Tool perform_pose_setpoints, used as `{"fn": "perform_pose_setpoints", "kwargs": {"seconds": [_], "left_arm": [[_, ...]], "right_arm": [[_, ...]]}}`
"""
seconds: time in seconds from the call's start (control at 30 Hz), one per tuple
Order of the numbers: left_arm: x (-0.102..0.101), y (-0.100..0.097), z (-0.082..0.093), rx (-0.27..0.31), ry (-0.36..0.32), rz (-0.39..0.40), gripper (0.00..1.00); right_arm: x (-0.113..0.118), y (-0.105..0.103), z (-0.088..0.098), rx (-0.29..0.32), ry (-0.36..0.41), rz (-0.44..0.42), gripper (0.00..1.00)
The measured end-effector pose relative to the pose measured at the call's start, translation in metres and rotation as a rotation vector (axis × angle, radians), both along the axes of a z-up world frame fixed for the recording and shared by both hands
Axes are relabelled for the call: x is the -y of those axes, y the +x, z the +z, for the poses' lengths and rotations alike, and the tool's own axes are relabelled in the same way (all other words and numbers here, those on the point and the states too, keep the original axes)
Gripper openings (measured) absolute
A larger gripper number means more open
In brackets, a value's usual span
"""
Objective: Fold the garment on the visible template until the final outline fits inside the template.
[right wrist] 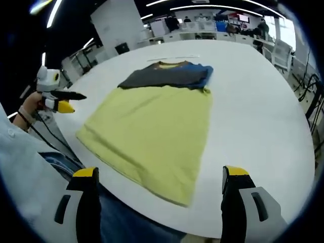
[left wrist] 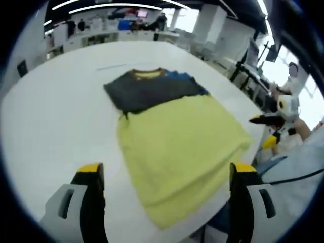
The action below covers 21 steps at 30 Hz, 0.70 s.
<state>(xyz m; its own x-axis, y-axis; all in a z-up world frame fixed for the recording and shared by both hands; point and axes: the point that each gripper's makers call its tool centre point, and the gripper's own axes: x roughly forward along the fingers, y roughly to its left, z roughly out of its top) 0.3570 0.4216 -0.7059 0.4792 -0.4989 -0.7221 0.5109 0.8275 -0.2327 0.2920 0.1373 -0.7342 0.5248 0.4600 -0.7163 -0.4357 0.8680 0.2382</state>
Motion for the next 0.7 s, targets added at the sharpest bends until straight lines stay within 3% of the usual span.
{"fn": "perform_pose_setpoints", "kwargs": {"seconds": [0.7], "left_arm": [[-0.001, -0.023, -0.013, -0.068, -0.013, 0.0, 0.99]], "right_arm": [[0.001, -0.013, -0.014, -0.044, 0.007, 0.002, 1.0]]}}
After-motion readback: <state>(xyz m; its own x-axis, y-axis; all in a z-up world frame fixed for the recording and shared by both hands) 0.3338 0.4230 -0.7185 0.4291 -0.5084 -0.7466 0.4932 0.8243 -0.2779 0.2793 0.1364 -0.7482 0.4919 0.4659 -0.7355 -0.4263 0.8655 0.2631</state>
